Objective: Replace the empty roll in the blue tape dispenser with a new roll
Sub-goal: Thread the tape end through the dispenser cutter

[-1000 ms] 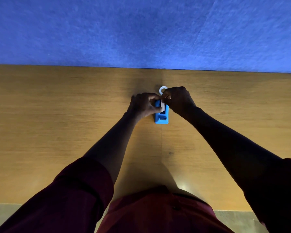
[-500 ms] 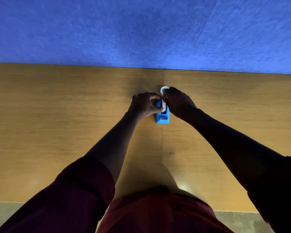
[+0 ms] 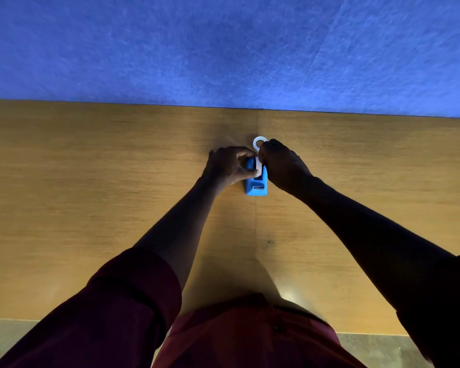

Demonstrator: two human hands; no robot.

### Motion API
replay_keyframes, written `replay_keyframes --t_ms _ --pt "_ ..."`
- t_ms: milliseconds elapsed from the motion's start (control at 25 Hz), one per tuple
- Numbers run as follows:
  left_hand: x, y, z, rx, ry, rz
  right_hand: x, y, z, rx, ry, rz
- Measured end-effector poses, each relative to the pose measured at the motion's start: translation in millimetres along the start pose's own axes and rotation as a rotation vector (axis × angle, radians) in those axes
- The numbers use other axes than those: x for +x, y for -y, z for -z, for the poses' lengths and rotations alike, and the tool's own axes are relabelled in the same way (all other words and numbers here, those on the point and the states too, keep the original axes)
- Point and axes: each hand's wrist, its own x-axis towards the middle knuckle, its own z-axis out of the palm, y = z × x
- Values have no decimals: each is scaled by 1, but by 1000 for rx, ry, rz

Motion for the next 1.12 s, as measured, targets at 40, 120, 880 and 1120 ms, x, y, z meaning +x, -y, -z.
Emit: replay_keyframes --t_ms 40,120,880,1120 --pt "0 0 0 1 0 -1 -1 0 0 -1 -2 7" --pt "0 0 0 9 5 -5 -3 0 0 7 -6 7" --pt "-2 10 -2 21 -4 -89 -22 2 -7 3 -66 -32" --pt "-7 15 -1 5 23 -132 -23 0 -8 -4 -62 -75"
